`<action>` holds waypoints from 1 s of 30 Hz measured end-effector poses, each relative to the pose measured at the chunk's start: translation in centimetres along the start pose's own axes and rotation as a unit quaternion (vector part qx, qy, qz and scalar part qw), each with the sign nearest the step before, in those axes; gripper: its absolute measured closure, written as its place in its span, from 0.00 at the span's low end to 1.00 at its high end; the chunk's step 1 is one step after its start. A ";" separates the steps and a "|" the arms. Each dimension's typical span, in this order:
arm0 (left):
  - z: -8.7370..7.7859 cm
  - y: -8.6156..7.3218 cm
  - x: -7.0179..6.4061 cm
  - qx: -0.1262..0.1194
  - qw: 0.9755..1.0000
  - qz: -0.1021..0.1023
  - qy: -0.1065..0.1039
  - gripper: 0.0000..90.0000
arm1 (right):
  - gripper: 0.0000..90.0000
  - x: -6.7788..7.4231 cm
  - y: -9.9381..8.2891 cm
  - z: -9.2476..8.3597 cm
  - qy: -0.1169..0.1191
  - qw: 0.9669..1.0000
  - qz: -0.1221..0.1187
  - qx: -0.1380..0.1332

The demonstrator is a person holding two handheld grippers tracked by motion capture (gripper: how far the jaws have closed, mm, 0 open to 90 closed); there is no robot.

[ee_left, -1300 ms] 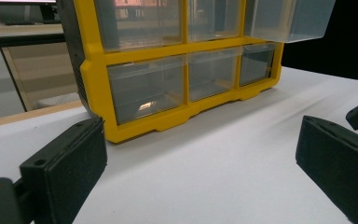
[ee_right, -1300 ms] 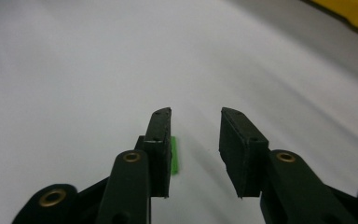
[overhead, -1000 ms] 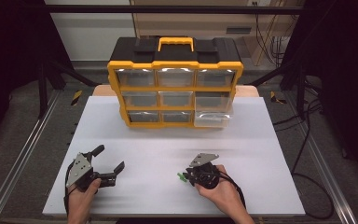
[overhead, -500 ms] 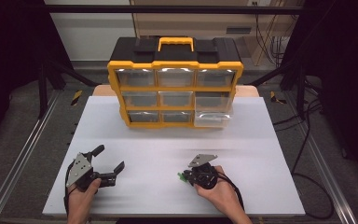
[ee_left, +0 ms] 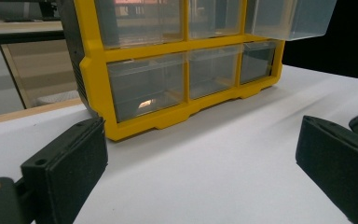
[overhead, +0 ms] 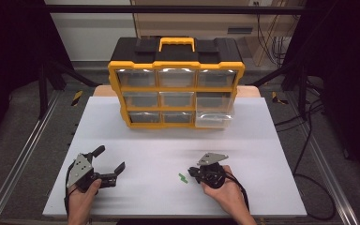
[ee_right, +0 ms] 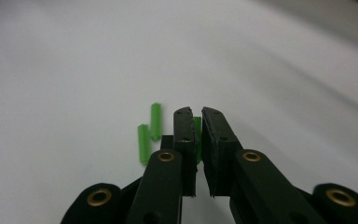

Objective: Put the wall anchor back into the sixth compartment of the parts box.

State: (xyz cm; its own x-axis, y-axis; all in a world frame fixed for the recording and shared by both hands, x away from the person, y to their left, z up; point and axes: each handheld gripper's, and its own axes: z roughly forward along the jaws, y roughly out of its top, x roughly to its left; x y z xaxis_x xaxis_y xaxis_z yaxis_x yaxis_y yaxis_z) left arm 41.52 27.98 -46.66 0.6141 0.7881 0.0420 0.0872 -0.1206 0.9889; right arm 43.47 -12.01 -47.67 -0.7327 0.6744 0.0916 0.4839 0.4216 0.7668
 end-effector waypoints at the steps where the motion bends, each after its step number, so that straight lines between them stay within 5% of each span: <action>1: 0.0 0.0 0.0 0.000 1.000 0.000 0.000 0.02 | 0.94 -0.3 0.0 -0.3 -0.003 1.000 0.004 -0.012; 15: -0.1 0.0 0.1 -0.001 1.000 -0.001 0.004 0.02 | 0.94 -2.3 1.6 -4.9 -0.060 0.993 0.025 -0.101; 30: -0.3 0.0 0.2 -0.005 1.000 -0.005 0.010 0.02 | 0.94 -3.1 4.4 -8.5 -0.080 0.986 0.018 -0.145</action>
State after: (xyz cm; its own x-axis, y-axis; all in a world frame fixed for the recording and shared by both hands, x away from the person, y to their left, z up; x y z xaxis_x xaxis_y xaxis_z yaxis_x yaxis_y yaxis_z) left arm 41.43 28.35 -46.63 0.5981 0.8006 0.0353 0.0851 -0.1072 0.9906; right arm 43.82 -17.42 -39.12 -0.6207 0.7831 0.0386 0.3345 0.2200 0.9163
